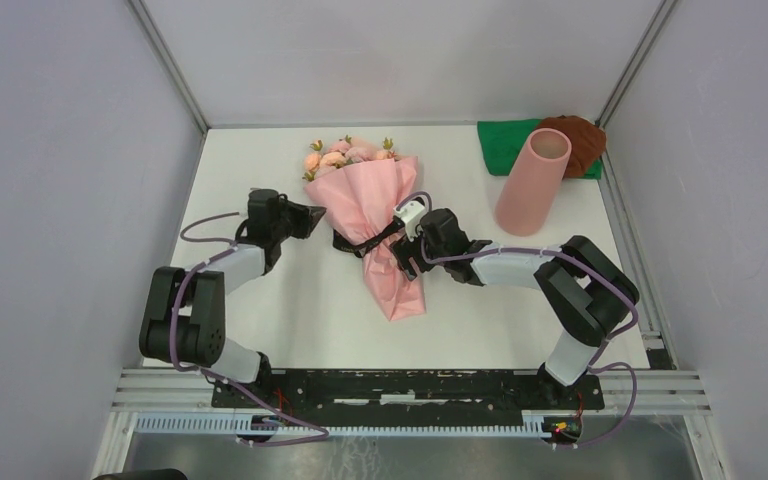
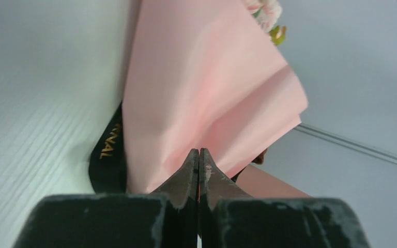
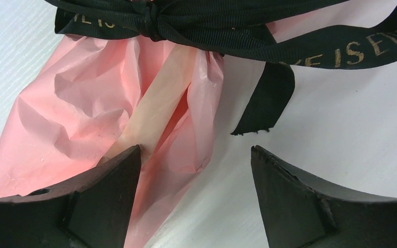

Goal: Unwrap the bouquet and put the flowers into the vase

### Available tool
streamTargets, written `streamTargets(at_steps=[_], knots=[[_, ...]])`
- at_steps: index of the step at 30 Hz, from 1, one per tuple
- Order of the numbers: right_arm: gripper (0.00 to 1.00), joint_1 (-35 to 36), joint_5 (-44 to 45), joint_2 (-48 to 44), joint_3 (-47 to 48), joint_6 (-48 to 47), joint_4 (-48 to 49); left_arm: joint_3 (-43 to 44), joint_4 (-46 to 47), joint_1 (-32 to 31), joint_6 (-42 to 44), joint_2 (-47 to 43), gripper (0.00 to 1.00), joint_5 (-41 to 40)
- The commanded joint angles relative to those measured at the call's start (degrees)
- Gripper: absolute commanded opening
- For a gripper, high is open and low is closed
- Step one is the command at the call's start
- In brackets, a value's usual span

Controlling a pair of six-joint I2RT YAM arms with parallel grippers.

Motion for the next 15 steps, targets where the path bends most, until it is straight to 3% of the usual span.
streamTargets(at_steps=[1, 3, 7, 8, 15], knots=[[0.83, 0.3, 0.6, -1.9, -0.7, -0.7, 1.3, 3.0, -2.4, 0.6, 4.2, -1.7, 0.02, -1.2], [0.83, 0.3, 0.8, -2.3, -0.8, -0.7, 1.2, 3.5, -3.3, 0.6, 4.4, -1.1, 0.03, 0.6], [0.83, 0.3, 1.0, -2.6, -0.9, -0.7, 1.2, 2.5, -5.5, 0.3, 2.2, -0.6, 0.47, 5.5], [0.83, 0.3, 1.0, -2.5, -0.9, -0.7, 1.3, 1.3, -5.7, 0.0, 1.7, -1.4, 0.54, 5.7], [0.83, 0.2, 0.7, -2.6, -1.4, -0.7, 1.8, -2.4, -15.3, -3.1, 2.7, -14.0, 0.57, -1.8]])
